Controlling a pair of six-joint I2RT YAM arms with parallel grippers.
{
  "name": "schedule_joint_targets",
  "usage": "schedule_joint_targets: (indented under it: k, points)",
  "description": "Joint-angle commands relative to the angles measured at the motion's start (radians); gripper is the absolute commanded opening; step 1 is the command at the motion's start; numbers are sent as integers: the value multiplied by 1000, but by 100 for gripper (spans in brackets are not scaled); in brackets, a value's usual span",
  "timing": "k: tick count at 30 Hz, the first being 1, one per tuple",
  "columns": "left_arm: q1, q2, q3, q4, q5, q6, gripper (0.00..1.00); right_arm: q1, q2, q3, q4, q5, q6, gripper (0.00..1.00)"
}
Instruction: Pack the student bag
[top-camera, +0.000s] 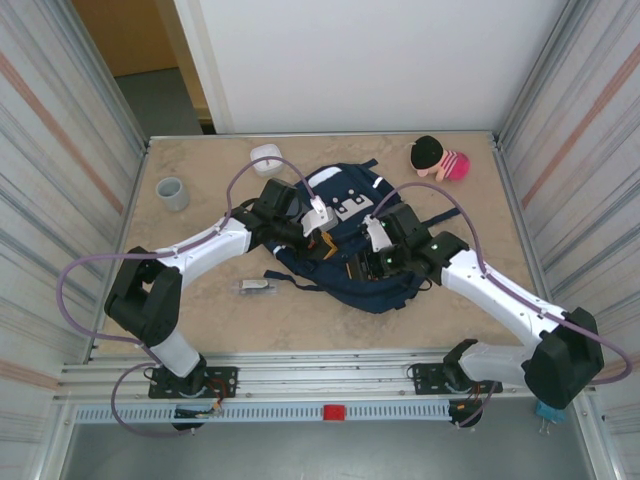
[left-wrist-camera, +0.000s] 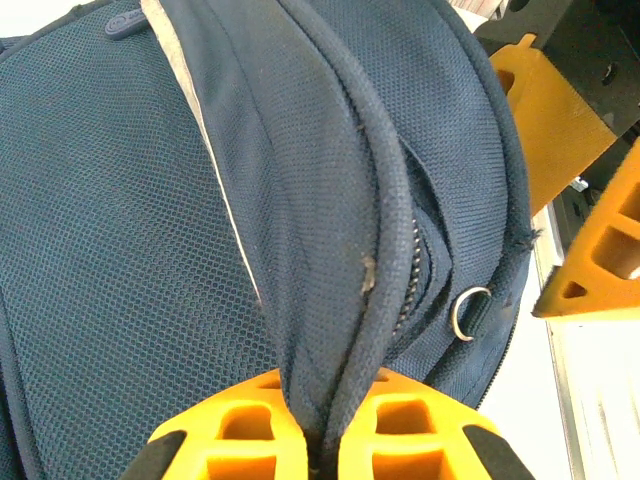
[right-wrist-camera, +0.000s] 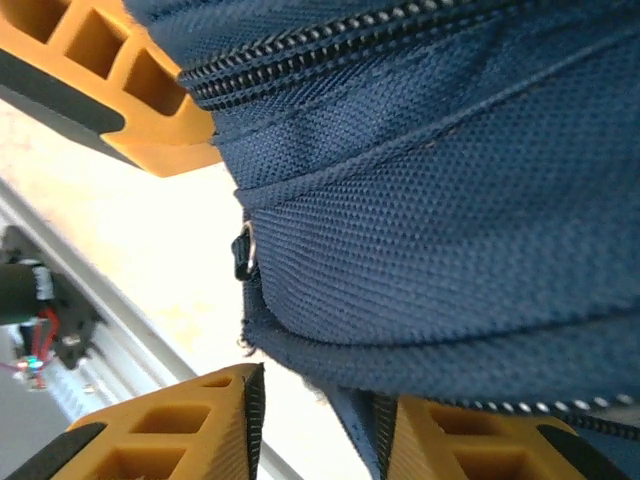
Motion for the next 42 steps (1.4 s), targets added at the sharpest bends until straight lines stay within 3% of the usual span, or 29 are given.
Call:
schedule_joint_targets:
  k: [1, 3, 9, 15, 19, 23, 29, 39, 42]
  points:
    - [9, -22, 25, 30, 57, -39, 2, 12, 11, 43, -95, 169, -27, 32]
    - [9, -23, 25, 29, 55, -39, 2, 14, 10, 49, -111, 211, -23, 31]
    - [9, -23, 23, 42, 39, -77, 3, 45, -9, 75, -110, 181, -11, 36]
    - [5, -33, -41, 171, 58, -271, 3, 50, -80, 59, -64, 177, 215, 48]
    - [1, -32, -36, 176, -23, -428, 2, 147, -118, 68, -149, 435, 511, 51]
    - [-3, -34, -32, 175, -58, -535, 1, 282, -63, 116, -225, 639, 620, 53]
    - [-4, -21, 7, 111, -5, -584, 1, 398, 151, 270, -310, 787, 599, 55]
    - [-5, -35, 31, 56, 72, -539, 1, 395, 303, 326, -368, 1015, 574, 55]
    - [-4, -29, 43, 47, 98, -532, 1, 374, 305, 304, -333, 1028, 557, 52]
